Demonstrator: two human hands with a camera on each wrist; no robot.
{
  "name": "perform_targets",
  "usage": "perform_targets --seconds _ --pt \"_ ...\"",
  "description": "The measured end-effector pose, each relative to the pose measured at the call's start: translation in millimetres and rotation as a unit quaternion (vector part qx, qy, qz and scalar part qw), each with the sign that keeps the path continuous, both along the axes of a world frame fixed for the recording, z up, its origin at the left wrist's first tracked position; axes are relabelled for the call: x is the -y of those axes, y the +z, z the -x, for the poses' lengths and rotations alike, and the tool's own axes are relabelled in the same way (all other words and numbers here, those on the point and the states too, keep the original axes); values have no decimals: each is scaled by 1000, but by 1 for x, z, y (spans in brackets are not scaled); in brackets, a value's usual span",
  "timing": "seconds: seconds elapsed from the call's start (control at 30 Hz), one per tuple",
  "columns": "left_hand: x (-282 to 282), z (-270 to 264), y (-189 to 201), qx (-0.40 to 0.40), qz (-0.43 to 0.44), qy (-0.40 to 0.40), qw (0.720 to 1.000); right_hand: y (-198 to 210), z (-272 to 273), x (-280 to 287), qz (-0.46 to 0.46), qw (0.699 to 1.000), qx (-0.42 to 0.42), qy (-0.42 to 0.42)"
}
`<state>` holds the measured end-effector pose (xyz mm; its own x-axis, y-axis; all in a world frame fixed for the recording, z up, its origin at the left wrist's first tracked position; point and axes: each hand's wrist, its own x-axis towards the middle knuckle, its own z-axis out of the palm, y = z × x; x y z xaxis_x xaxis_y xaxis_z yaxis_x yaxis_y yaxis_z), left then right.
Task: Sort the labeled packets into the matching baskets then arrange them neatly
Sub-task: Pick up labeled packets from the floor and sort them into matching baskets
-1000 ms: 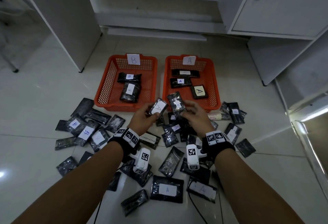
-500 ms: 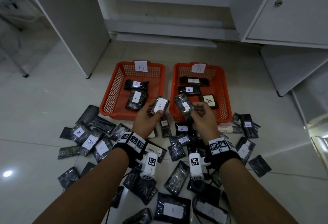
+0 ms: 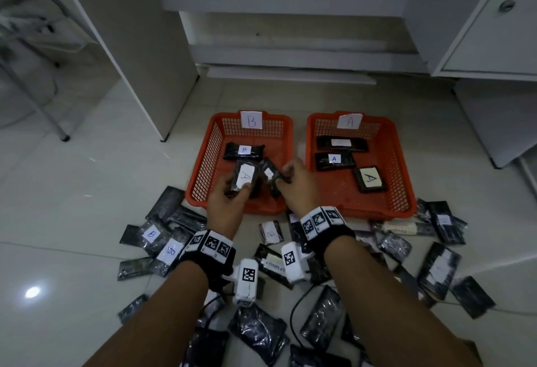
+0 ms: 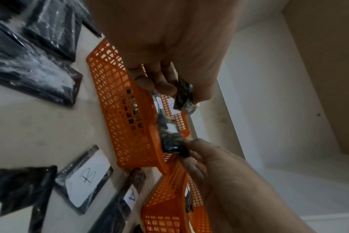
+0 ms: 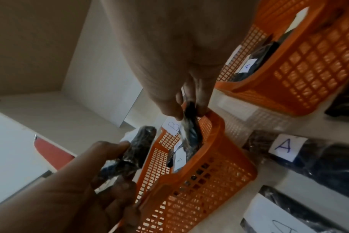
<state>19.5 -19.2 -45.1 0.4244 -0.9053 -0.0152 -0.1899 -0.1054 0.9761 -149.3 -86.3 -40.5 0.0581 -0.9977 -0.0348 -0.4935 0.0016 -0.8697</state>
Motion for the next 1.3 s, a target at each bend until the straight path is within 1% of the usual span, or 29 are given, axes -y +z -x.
perform_targets --seconds 0.03,0.1,0.13,0.17,0.23,0.3,0.4,0.43,0.47,0.53,0.6,0.63,0.7,0.77,0.8,0.87,0.93,0.97,1.0,1.03,1.1,1.13,1.17,1.23,1.3 --pt "-2 -4 -2 -11 5 -10 1000 -1 -5 1 8 999 -32 1" --pt "-2 -8 -5 -23 10 -31 999 -2 -8 0 43 997 -59 -13" --pt "-1 -8 -6 -25 9 -47 999 -1 -6 -2 41 999 -29 -21" --pt "2 -6 -6 -27 8 -69 997 1 -3 -4 15 999 29 -25" --pt "6 4 -4 -15 1 -117 993 6 8 -11 -60 987 152 -10" --pt "9 18 -2 19 1 -152 988 13 24 -16 -94 973 210 8" --pt "7 42 -4 71 3 -171 983 18 49 -21 -96 971 218 14" --pt "4 50 -5 114 5 -160 981 18 57 -20 -88 972 218 -3" --pt "0 58 -8 178 9 -137 974 17 65 -17 -75 973 215 -33" --pt "-11 75 -10 317 5 -101 943 14 83 -9 -42 974 188 -120" --pt "-22 92 -11 392 12 -123 912 11 104 0 -28 975 115 -188" --pt "-26 99 -12 415 21 -149 897 8 114 3 -28 976 78 -201" --pt "-29 110 -18 448 32 -202 870 3 128 9 -38 982 21 -186" --pt "-26 116 -23 466 17 -236 852 -2 133 13 -55 988 -39 -141" --pt "-23 117 -25 470 3 -247 847 -4 135 15 -61 989 -76 -112" --pt "-22 118 -29 466 -16 -258 846 -11 137 19 -76 985 -149 -47" --pt "-22 116 -31 462 -6 -258 848 -17 140 20 -88 975 -203 2" --pt "-23 114 -32 460 5 -256 850 -21 140 19 -81 972 -221 8" --pt "-25 112 -31 457 17 -253 853 -22 139 16 -52 970 -239 -3" --pt "-27 110 -31 454 30 -250 855 -22 136 10 4 967 -254 -26" --pt "-31 103 -32 446 65 -246 858 -18 128 -8 138 958 -244 -56" --pt "-32 100 -34 436 85 -251 860 -15 123 -19 187 956 -222 -43" --pt "-35 94 -36 426 99 -262 860 -12 118 -30 210 957 -200 -13" --pt "-38 77 -41 414 103 -300 853 -13 110 -53 197 960 -189 67" --pt "-42 57 -45 428 87 -342 832 -23 107 -75 169 953 -214 134"
